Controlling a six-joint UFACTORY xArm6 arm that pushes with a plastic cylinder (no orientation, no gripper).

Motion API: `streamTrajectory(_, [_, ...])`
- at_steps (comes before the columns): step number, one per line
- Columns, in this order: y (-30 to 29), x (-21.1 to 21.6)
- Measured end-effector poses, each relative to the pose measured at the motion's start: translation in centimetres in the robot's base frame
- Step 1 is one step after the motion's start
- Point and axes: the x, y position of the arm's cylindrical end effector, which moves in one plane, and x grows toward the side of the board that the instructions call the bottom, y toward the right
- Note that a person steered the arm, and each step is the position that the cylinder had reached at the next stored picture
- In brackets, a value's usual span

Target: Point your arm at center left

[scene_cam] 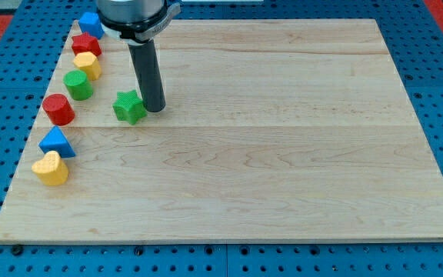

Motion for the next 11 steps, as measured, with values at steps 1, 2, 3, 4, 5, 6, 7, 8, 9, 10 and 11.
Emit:
streamTrajectory(1, [0.7,0.6])
streamTrajectory(2, [5.9,5.9])
streamTrajectory(3, [2.7,16.0])
streamTrajectory(4, [-6.2,20.8])
streamTrajectory(5, [-17.8,20.0])
streamTrajectory(6, [-19.7,18.2])
streamTrajectory(7, [-19.7,10.8])
streamTrajectory(8, [-19.7,3.3])
streamTrajectory(9, [-19.3,-0.6])
streamTrajectory(10, [-17.0,-3.5])
streamTrajectory(11, [-10.7,-4.1])
